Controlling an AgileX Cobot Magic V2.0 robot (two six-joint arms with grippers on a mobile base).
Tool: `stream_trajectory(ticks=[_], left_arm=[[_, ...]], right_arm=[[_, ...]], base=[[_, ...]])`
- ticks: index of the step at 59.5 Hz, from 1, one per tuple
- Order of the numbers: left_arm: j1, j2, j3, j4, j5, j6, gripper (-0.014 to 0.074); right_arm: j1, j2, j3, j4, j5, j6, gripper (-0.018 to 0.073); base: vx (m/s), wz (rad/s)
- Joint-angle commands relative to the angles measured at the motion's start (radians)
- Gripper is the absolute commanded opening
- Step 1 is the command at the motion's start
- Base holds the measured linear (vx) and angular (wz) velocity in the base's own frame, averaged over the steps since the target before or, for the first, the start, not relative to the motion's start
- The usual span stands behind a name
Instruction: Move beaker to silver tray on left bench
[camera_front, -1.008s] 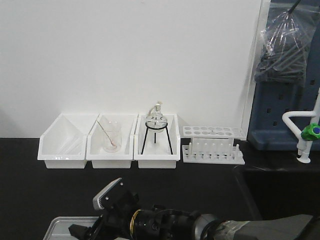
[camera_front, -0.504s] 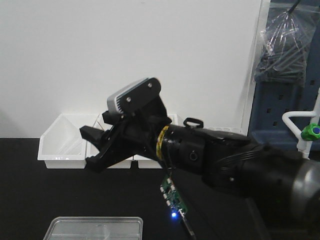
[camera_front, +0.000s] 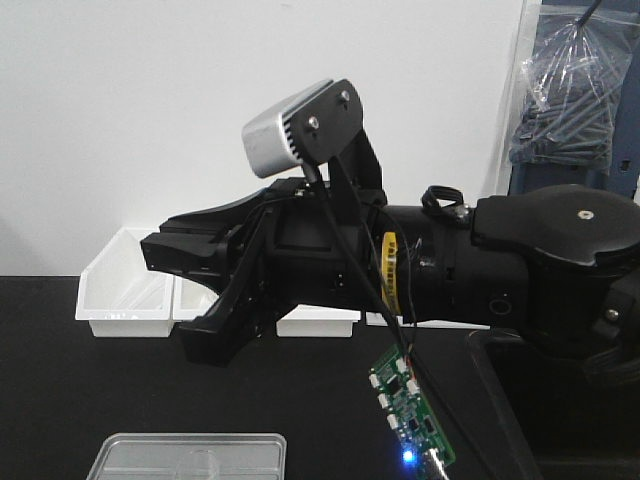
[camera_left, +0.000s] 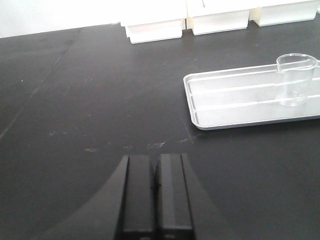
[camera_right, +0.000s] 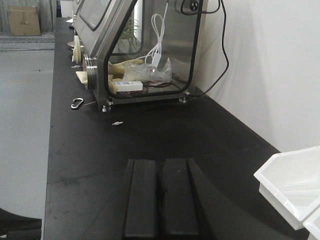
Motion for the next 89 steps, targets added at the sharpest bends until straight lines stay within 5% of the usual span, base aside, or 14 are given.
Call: stream_trajectory(ticks=[1, 41, 47, 56, 68, 79, 84, 89], left_arm=[[-0.005, -0.007, 0.02, -0.003, -0.076, -0.001, 0.0001], [-0.005, -0.007, 0.02, -0.003, -0.076, -0.001, 0.0001], [-0.005, -0.007, 0.02, -0.003, -0.076, -0.001, 0.0001], [-0.005, -0.007, 0.02, -0.003, -0.076, -0.001, 0.0001], [-0.005, -0.007, 0.02, -0.003, -0.076, -0.001, 0.0001], [-0.005, -0.007, 0.02, -0.003, -0.076, -0.001, 0.0001], [-0.005, -0.007, 0.02, -0.003, -0.076, -0.001, 0.0001], [-0.005, -0.007, 0.02, -0.003, -0.076, -0.001, 0.0001]], right_arm=[[-0.003, -0.035, -0.026, -0.003, 0.023, 0.004, 0.011], [-0.003, -0.036, -0.026, 0.006, 0.031, 0.004, 0.0069], [-0.003, -0.036, -0.026, 0.064, 0.026, 0.004, -0.0018], [-0.003, -0.036, -0.026, 0.207, 0.039, -0.045, -0.0015], [-0.003, -0.047, -0.026, 0.656, 0.166, -0.501, -0.0015], [-0.003, -0.106, -0.026, 1.508, 0.529, -1.214, -0.0015], [-0.003, -0.158, -0.026, 1.71, 0.748, -1.5, -0.0015], [-0.003, -0.222, -0.026, 1.757, 0.904, -1.687, -0.0015]], base=[[0.0, 0.0], [0.0, 0.0], [0.0, 0.0], [0.0, 0.0], [0.0, 0.0], [0.0, 0.0], [0.0, 0.0], [0.0, 0.0]])
